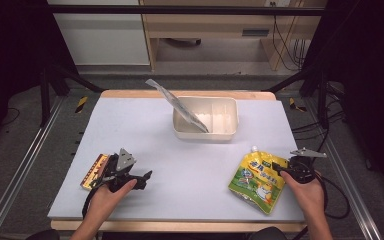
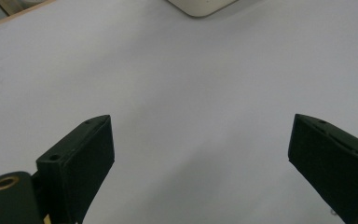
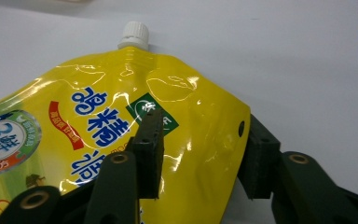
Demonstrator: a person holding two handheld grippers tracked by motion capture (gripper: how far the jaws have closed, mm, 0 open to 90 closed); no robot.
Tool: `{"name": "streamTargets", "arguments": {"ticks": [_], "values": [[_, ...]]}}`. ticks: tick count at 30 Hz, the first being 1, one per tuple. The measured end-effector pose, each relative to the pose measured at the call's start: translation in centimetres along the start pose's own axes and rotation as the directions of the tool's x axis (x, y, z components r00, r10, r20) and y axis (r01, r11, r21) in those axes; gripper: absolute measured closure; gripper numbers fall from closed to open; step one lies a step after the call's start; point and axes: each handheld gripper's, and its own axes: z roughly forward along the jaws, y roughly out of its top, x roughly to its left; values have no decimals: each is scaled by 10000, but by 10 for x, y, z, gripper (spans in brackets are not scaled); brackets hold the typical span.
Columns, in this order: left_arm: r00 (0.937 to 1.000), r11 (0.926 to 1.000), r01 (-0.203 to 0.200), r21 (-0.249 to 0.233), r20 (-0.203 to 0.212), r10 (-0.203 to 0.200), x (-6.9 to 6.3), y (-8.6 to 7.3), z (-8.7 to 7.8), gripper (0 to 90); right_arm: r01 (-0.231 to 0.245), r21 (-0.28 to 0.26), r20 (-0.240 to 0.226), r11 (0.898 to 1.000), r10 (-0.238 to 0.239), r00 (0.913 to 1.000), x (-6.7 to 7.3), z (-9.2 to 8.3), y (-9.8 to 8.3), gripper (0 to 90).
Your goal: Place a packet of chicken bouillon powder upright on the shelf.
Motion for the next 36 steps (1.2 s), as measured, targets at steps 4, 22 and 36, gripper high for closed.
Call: {"name": "streamTargets", "arguments": {"ticks": [4, 22, 36], "values": [[10000, 10000, -13, 9, 6, 13, 0, 0, 0, 69, 105, 255, 110, 9996, -108, 9999, 0, 3, 0, 713], [10000, 10000, 48, -42, -34, -48, 2, 0, -1, 69, 1022, -811, -14, 9914, -1027, 9947, 26, -20, 58, 900], [10000, 9999, 82, -109, -23, -82, 2, 0, -2, 69, 2181, -1632, -130, 9622, -2232, 9747, 59, -44, 109, 900]]}}
